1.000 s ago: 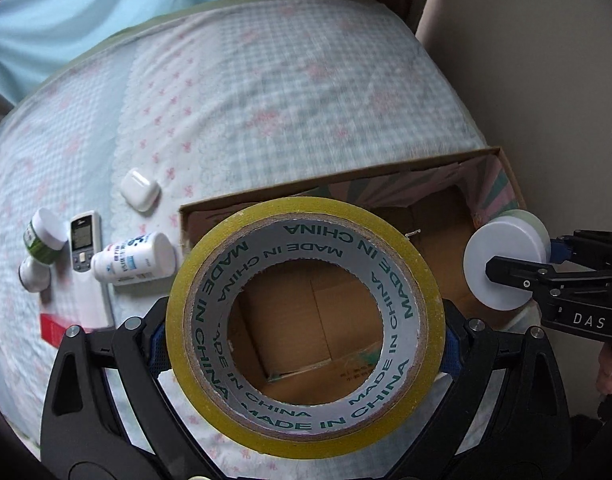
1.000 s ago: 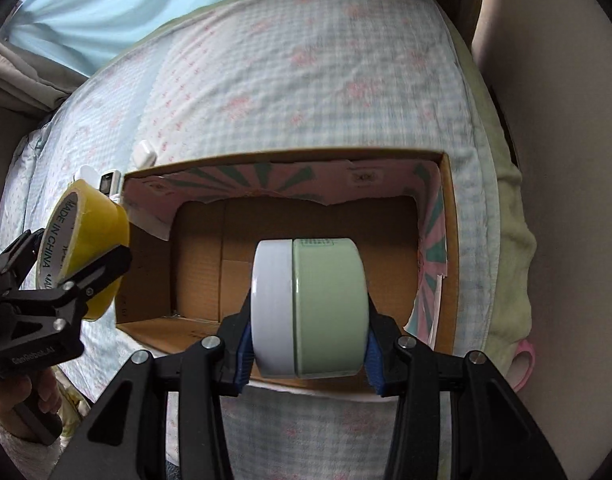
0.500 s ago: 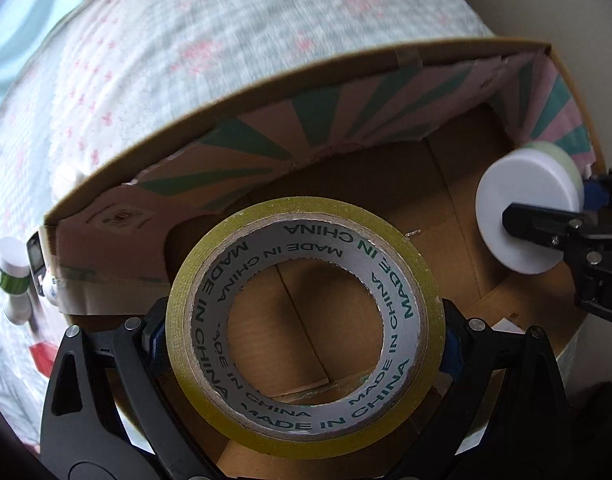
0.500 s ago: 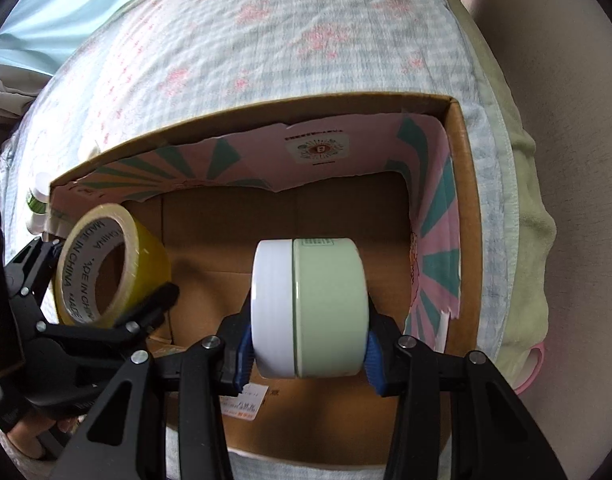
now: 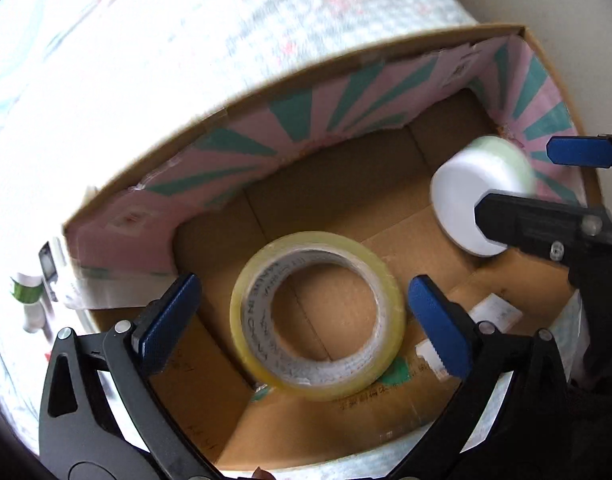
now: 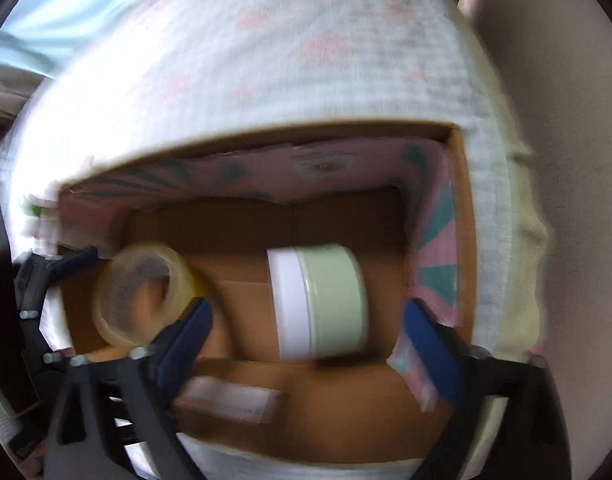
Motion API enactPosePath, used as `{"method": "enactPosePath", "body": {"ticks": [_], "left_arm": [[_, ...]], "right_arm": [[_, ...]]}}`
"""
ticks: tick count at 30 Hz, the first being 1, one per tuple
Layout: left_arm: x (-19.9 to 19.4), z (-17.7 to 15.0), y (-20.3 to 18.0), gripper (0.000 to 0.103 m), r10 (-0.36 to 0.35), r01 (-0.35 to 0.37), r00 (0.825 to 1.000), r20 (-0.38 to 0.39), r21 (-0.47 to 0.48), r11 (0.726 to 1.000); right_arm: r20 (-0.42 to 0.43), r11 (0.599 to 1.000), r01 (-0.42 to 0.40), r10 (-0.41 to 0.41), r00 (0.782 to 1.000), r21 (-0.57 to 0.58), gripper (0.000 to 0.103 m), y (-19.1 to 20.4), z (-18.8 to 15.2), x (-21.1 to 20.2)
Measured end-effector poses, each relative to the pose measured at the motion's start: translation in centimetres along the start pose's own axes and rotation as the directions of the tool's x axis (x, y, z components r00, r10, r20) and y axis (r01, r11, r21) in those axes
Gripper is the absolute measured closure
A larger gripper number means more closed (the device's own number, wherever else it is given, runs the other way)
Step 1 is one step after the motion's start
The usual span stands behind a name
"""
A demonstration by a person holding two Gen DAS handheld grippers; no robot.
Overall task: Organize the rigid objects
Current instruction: 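Release the tape roll and green jar into the box, lift both tools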
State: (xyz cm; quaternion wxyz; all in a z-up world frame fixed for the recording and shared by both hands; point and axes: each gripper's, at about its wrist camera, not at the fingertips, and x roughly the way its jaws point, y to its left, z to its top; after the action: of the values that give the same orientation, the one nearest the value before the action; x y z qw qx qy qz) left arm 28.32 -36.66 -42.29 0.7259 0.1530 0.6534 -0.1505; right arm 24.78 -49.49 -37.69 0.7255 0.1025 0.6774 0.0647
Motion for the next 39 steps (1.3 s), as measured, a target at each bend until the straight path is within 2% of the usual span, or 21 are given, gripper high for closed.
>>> {"method": "enactPosePath", "body": {"ticks": [2,11,15,21,27,33,39], "left_arm": [[-0.8,-0.3,0.0,0.0,0.002,-0.002,1.0,0.007,0.009,1.0],[-4.9,-1.8,1.5,0.0,-0.007,0.009,0.999,0.051,-0.038,0.999],[-7.2,-4.3,1.9,0.0,-0.016,0.022,0.996,0.087,-0.072,0.997],[-10.8,-6.0,2.6,0.0,-0.016,0.031,0.99,0.14,-0.106,0.994],[-15.7,-8.2,3.1,0.0,0.0,0.026,0.979,0.202,-0.127,0.992],[-20.8,-11.8,5.1,0.0,0.032,0.017,0.964,0.266,-0.181,0.983],[-23.9,-16.8,10.0,0.0,0.073,0.014,0.951,0.3,-0.279,0.96]], "right_arm": [[0.029,1.0,0.012,-0.013,0.999,0.015,0.0,0.1,-0.3,-0.9],[0.065,0.997,0.071,-0.071,0.995,0.0,0.0,-0.2,-1.5,-3.8],[0.085,0.996,0.091,-0.09,0.992,-0.01,0.0,0.4,-1.9,-5.0],[0.107,0.993,0.112,-0.106,0.989,-0.045,0.0,2.0,-3.0,-7.5],[0.164,0.993,0.116,-0.112,0.98,-0.015,0.0,3.3,-4.5,-11.6],[0.248,0.99,0.124,-0.102,0.963,-0.073,0.0,6.1,-6.1,-15.8],[0.32,0.981,0.146,-0.099,0.942,-0.125,0.0,10.3,-7.9,-18.3]]}}
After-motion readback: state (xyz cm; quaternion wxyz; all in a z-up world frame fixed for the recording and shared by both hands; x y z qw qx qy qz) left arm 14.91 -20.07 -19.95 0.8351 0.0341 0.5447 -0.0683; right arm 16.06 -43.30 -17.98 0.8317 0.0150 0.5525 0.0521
